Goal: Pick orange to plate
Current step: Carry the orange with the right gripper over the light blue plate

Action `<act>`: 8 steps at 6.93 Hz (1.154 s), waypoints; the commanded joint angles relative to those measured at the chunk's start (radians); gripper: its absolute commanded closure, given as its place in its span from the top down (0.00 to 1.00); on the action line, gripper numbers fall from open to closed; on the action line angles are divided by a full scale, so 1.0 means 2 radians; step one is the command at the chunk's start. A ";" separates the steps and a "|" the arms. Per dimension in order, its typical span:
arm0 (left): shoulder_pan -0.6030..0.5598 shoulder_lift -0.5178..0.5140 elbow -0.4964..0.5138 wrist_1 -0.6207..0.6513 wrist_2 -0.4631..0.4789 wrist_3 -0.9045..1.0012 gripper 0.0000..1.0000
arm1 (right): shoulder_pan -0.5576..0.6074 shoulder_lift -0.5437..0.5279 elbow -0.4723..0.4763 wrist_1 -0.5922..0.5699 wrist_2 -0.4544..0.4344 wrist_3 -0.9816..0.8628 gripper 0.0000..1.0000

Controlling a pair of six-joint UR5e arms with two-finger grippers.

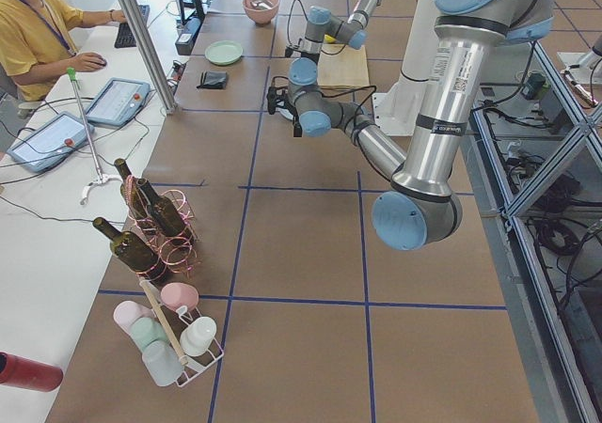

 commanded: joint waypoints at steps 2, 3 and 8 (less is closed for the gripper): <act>0.001 -0.002 0.002 0.000 0.002 -0.002 0.99 | -0.004 0.023 -0.033 -0.001 -0.043 0.003 0.01; 0.002 -0.002 0.003 0.000 0.002 -0.002 0.99 | -0.004 0.023 -0.042 -0.001 -0.047 -0.002 0.02; 0.002 -0.003 0.003 0.000 0.003 -0.003 0.99 | -0.009 0.024 -0.043 -0.001 -0.047 -0.003 1.00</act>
